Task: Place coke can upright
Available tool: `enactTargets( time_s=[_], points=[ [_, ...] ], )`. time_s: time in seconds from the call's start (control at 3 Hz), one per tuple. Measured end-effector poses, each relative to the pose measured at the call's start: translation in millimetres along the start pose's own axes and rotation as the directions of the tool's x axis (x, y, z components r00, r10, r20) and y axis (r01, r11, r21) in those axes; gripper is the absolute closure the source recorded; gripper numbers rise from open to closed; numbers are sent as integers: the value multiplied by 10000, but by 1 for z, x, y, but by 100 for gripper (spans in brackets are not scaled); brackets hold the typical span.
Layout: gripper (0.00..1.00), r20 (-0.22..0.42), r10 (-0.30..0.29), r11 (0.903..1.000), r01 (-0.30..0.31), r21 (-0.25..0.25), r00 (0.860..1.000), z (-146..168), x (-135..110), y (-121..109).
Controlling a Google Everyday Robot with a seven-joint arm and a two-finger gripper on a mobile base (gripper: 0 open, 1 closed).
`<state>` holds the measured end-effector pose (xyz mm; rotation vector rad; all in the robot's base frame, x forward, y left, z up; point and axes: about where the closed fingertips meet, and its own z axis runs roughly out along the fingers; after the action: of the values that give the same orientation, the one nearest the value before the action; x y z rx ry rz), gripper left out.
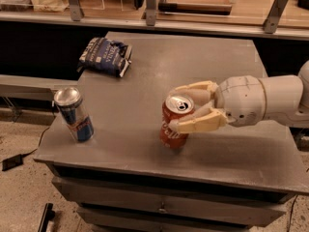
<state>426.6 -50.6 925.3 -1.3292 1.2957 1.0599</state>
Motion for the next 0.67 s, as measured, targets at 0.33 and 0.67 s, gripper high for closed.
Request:
enactTargets(
  time_s=[0.33, 0.67],
  points=[
    [28, -6, -20, 10000, 20, -31, 10000, 2, -1, 1],
    [5, -13, -42, 10000, 42, -69, 10000, 4, -2, 1]
  ],
)
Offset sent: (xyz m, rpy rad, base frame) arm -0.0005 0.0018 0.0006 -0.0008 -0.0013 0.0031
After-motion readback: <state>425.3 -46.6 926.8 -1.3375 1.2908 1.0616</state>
